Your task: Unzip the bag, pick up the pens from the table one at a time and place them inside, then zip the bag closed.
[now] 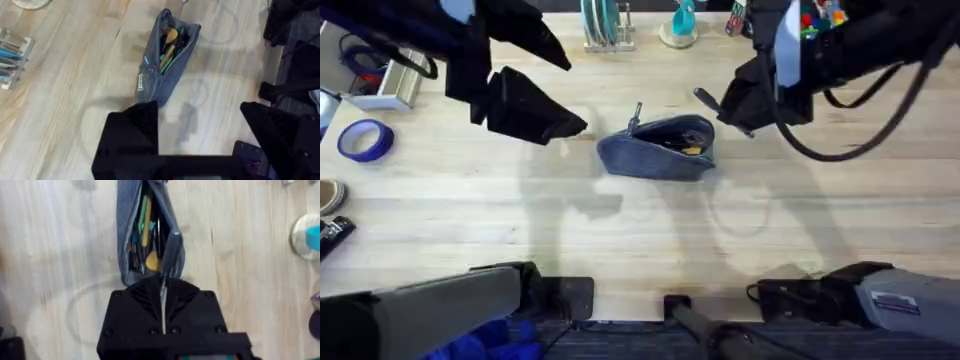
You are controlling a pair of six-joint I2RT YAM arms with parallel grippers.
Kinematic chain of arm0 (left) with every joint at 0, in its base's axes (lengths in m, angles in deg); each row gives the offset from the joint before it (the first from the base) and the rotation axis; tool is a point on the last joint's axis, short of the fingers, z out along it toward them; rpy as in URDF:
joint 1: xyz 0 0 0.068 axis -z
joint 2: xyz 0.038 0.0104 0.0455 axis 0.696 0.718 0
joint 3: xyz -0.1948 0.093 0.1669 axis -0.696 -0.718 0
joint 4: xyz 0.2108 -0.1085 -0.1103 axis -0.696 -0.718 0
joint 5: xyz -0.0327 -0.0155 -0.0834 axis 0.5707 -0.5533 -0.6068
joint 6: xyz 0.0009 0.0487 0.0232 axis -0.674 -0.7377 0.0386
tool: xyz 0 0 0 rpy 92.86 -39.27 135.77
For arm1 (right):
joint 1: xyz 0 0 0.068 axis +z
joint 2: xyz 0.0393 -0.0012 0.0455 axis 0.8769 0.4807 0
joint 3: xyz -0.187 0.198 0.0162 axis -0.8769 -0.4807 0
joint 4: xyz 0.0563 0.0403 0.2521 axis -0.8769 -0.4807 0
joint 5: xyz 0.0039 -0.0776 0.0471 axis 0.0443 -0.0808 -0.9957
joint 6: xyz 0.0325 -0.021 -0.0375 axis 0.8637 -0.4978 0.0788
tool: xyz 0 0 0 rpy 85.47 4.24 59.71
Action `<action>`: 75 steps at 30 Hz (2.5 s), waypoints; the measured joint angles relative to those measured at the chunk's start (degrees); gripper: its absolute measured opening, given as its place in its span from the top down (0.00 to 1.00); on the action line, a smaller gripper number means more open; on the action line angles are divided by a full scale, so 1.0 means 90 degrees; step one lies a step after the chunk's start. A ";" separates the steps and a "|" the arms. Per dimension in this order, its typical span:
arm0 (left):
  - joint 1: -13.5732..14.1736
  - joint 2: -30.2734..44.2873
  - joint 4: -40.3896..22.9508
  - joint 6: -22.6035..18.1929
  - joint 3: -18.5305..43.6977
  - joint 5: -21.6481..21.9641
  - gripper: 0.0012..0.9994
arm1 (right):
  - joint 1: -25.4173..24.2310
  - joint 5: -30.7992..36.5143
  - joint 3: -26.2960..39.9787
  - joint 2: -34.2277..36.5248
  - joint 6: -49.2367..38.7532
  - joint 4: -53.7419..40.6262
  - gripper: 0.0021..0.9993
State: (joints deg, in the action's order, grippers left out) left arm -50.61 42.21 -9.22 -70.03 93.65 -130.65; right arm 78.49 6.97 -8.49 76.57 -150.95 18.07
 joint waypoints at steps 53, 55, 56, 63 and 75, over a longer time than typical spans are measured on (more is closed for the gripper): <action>0.0000 -0.0002 -0.0002 0.0001 0.0000 -0.0001 0.00 | 0.1016 -0.0293 0.0000 0.1859 -0.0070 0.1047 0.23; 0.0000 -0.0002 0.0000 0.0001 0.0000 0.0001 0.00 | 0.1016 -0.0293 0.0000 0.1859 -0.0088 0.1082 0.02; 0.0000 0.0000 0.0000 0.0001 0.0000 0.0002 0.00 | 0.1016 -0.0293 0.0000 0.1859 -0.0090 0.1090 0.01; 0.0000 -0.0002 -0.0002 0.0001 0.0000 0.0002 0.00 | 0.1016 -0.0293 0.0000 0.1859 -0.0090 0.1108 0.00; 0.0000 -0.0002 -0.0002 0.0001 0.0000 0.0002 0.00 | 0.1016 -0.0293 0.0005 0.1856 0.0366 0.1109 0.00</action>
State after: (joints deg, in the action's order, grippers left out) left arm -50.61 42.20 -9.25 -70.03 93.65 -130.63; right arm 87.64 4.33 -8.44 93.28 -147.65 28.05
